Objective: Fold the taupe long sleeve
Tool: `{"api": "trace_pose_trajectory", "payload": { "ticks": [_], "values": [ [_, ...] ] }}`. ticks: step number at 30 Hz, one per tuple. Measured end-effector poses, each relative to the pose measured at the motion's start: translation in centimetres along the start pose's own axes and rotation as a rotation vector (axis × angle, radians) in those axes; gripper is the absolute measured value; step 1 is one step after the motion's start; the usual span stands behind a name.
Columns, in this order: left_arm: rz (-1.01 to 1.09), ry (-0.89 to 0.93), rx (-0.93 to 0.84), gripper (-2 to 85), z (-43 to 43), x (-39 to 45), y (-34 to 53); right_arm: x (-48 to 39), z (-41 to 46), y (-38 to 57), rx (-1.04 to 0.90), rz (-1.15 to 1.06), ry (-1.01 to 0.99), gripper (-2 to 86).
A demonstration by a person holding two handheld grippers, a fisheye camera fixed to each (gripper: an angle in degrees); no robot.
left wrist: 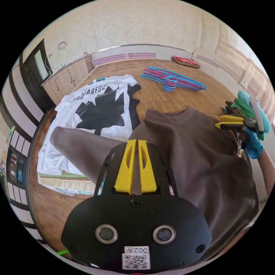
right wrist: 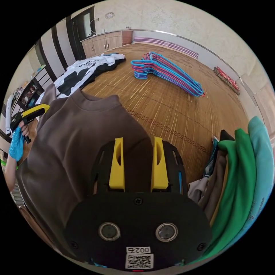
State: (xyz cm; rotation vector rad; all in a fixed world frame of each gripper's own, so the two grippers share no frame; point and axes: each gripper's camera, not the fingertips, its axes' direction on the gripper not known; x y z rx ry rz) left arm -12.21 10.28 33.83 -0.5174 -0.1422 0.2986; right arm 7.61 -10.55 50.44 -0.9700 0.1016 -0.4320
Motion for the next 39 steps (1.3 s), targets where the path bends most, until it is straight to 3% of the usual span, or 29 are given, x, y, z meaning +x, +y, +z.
{"api": "trace_pose_trajectory", "payload": {
  "ticks": [6,9,13,16,23,29,35,39],
  "values": [
    [0.030,-0.024,-0.021,6.6,2.1,-1.8,0.0,1.0,1.2,-0.9,-0.005,-0.016,-0.042,13.4],
    [-0.035,-0.127,-0.046,13.1,2.7,-2.6,-0.1,1.7,1.2,-0.7,0.015,0.013,-0.063,12.5],
    [-0.046,0.012,-0.080,9.9,4.1,-4.0,0.0,2.3,1.2,-0.7,0.018,0.025,-0.160,6.8],
    [-0.062,0.005,-0.065,6.0,4.1,-4.4,0.3,1.9,0.6,-0.4,0.029,0.045,-0.122,5.2],
    [-0.085,-0.065,0.071,3.4,-1.0,-5.4,0.8,-0.7,-8.3,2.0,0.319,0.040,0.080,4.8],
    [-0.109,-0.122,0.282,2.3,-7.4,-7.1,-0.1,-1.7,-16.6,3.4,0.558,0.037,0.115,4.6],
    [-0.067,-0.215,0.410,2.4,-11.5,-8.1,-3.0,-4.4,-23.9,0.2,0.768,-0.062,0.219,4.7],
    [-0.085,-0.223,0.461,2.8,-12.6,-9.3,-4.4,-5.4,-25.9,-3.0,0.805,-0.113,0.284,4.7]
  ]
}}
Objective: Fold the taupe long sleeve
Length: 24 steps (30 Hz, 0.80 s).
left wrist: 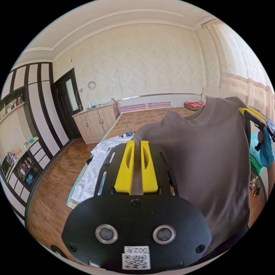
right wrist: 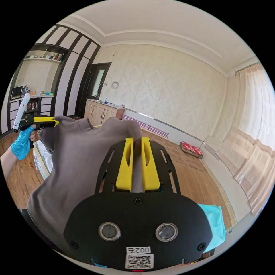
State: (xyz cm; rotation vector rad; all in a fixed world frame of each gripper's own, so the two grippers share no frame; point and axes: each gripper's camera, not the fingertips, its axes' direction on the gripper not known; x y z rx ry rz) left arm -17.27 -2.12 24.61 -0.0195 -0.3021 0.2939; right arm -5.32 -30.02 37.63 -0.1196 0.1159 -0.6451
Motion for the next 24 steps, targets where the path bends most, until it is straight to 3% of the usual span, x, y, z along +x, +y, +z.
{"api": "trace_pose_trajectory", "payload": {
  "ticks": [8,14,20,24],
  "values": [
    [0.057,0.059,-0.212,4.3,8.0,0.0,0.4,-1.0,11.1,1.3,-0.325,-0.001,-0.052,5.1],
    [0.095,0.076,-0.367,5.2,13.8,0.5,2.7,-2.8,15.6,3.7,-0.445,0.009,-0.139,5.7],
    [0.128,0.059,-0.444,8.2,16.7,0.0,1.8,-3.5,19.0,3.6,-0.593,-0.012,-0.150,8.1],
    [0.111,0.045,-0.404,7.6,15.7,-1.0,0.6,-2.6,18.4,2.3,-0.592,0.033,-0.158,8.3]
  ]
}}
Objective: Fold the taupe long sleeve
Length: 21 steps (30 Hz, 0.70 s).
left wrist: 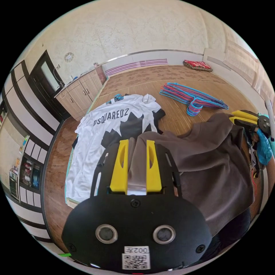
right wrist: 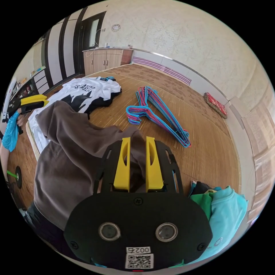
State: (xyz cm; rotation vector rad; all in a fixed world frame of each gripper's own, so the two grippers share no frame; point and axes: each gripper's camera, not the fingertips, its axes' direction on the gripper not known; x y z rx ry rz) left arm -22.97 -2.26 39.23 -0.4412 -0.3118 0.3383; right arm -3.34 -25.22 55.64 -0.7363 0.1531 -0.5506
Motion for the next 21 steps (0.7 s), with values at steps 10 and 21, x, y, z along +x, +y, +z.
{"api": "trace_pose_trajectory", "payload": {
  "ticks": [10,21],
  "values": [
    [0.157,0.180,0.033,6.0,-5.1,-0.6,5.3,-3.9,-7.9,4.1,0.000,-0.294,-0.294,8.1],
    [0.193,0.356,-0.191,6.8,-2.5,1.2,19.5,-17.1,-11.0,10.7,-0.094,-0.562,-0.695,10.4]
  ]
}}
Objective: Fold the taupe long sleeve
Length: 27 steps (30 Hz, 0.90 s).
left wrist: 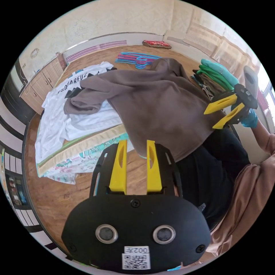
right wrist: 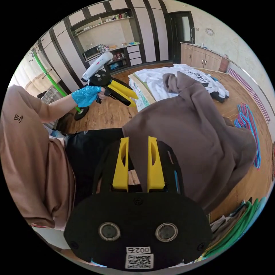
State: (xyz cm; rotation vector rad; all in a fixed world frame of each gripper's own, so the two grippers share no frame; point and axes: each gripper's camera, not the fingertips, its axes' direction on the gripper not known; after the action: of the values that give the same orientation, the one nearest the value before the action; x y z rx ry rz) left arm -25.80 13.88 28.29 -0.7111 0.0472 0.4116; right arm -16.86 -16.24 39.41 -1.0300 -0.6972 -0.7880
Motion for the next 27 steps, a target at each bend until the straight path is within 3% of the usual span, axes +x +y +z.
{"api": "trace_pose_trajectory", "payload": {
  "ticks": [16,27],
  "values": [
    [-0.075,0.077,0.058,8.7,0.8,2.8,5.8,-6.0,5.8,-5.6,-0.050,0.023,0.118,6.6],
    [-0.119,0.057,0.062,11.9,4.2,5.6,4.1,-7.4,2.5,-8.0,0.135,0.080,0.254,-0.5]
  ]
}}
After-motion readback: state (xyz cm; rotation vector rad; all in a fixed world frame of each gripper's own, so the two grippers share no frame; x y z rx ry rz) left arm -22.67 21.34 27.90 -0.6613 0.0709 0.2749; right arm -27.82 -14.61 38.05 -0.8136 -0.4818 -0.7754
